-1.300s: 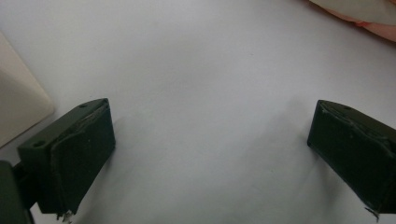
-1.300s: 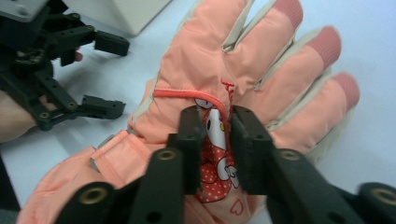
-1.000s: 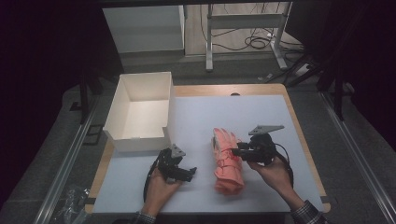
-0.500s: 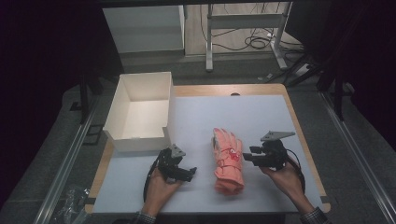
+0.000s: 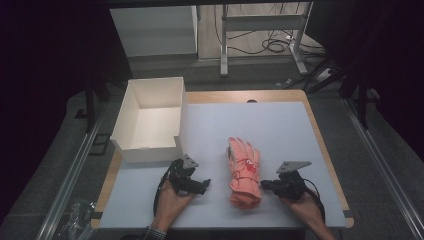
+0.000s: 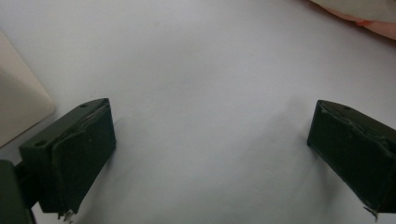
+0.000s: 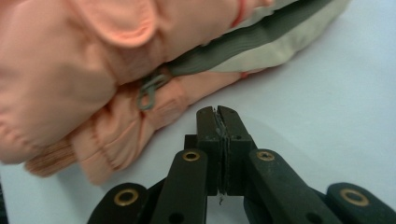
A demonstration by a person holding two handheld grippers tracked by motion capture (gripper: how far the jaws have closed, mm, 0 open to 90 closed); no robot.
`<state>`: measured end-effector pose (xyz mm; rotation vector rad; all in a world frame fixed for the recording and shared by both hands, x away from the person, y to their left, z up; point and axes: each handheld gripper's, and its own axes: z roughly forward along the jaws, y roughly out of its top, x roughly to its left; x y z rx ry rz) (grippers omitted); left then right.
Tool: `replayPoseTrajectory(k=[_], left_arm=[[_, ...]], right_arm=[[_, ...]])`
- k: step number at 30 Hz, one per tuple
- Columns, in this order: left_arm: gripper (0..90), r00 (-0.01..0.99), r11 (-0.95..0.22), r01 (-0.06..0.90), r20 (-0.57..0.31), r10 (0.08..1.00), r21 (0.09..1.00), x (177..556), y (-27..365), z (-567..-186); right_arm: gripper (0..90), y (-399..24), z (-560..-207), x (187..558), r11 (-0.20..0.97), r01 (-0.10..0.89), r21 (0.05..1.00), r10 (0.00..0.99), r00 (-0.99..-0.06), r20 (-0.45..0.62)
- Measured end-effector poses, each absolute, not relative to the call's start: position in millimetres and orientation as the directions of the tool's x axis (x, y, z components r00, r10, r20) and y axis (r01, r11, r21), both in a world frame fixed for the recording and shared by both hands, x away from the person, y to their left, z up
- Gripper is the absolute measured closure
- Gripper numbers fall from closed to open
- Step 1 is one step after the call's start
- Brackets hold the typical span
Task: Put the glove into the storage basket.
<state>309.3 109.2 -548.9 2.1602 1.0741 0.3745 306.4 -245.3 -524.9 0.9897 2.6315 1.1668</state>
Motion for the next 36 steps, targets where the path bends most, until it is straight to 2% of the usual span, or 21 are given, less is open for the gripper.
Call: replayPoseTrajectory(k=[11,21,36], left_arm=[[5.0,0.641,-0.441,0.587,-0.057,0.765,0.679,305.4,118.5,-545.5],[5.3,0.605,-0.421,0.606,-0.048,0.794,0.675,300.4,146.0,-540.5],[6.3,0.597,-0.421,0.615,-0.045,0.801,0.667,300.2,162.4,-547.0]], right_arm=[[87.3,-235.8,-528.6,301.8,0.496,0.507,0.705,0.582,-0.797,0.164],[87.2,-222.1,-530.5,300.1,0.501,0.495,0.711,0.559,-0.811,0.171],[84.6,-181.3,-532.9,309.7,0.498,0.486,0.719,0.568,-0.809,0.153]])
